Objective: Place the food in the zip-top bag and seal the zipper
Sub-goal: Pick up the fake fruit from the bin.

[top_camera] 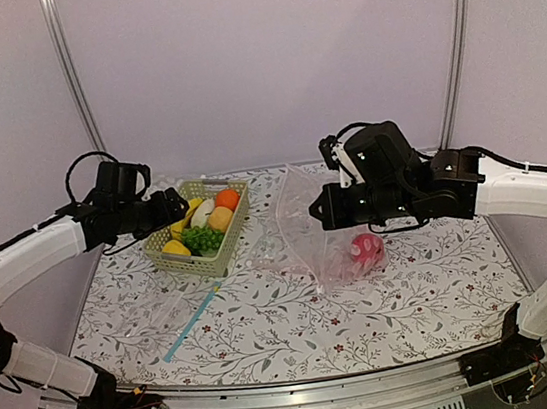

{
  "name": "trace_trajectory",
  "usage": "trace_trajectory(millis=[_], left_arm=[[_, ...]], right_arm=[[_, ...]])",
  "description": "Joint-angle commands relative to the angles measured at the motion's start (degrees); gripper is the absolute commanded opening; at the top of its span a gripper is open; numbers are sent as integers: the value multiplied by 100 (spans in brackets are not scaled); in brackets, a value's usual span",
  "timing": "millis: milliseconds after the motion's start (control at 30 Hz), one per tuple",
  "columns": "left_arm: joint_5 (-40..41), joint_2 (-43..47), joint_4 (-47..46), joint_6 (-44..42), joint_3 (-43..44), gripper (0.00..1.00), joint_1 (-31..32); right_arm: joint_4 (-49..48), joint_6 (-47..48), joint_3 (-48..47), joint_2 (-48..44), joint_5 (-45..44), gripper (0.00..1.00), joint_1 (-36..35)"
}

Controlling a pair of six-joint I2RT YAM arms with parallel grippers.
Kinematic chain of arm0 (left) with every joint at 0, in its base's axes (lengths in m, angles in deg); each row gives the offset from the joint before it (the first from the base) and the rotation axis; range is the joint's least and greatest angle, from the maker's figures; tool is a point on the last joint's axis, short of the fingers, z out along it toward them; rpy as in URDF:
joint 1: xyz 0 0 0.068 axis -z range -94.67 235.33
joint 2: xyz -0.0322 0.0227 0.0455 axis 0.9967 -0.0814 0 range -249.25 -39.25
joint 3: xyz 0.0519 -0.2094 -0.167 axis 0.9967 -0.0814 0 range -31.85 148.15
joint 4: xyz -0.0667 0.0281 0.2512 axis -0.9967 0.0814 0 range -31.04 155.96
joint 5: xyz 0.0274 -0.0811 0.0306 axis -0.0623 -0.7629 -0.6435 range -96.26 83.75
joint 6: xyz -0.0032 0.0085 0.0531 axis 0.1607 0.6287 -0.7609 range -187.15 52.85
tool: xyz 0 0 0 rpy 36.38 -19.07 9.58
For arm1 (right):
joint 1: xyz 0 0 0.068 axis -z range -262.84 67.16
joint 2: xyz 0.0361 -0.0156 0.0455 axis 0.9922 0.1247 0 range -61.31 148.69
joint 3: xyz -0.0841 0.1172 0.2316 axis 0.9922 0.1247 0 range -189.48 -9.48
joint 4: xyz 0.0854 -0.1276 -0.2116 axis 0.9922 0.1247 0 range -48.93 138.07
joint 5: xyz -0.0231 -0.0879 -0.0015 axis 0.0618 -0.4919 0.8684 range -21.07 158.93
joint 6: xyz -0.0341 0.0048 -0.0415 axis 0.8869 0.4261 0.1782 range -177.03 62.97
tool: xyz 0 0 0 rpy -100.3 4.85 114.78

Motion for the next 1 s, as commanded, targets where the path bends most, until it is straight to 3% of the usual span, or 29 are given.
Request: trace_trajectory(millis=[0,133,967], left_arm=[[-257,-514,-656,243,-18,77,-430],[-257,-964,-997,340,-61,64,-721],[-614,-2254,-1758,570,-221,36,-1237]], right_arm=[[68,-2,61,-171,-59,0,37],[68,0,81,-190,-101,0,40],[91,5,2,-103,-105,0,42]])
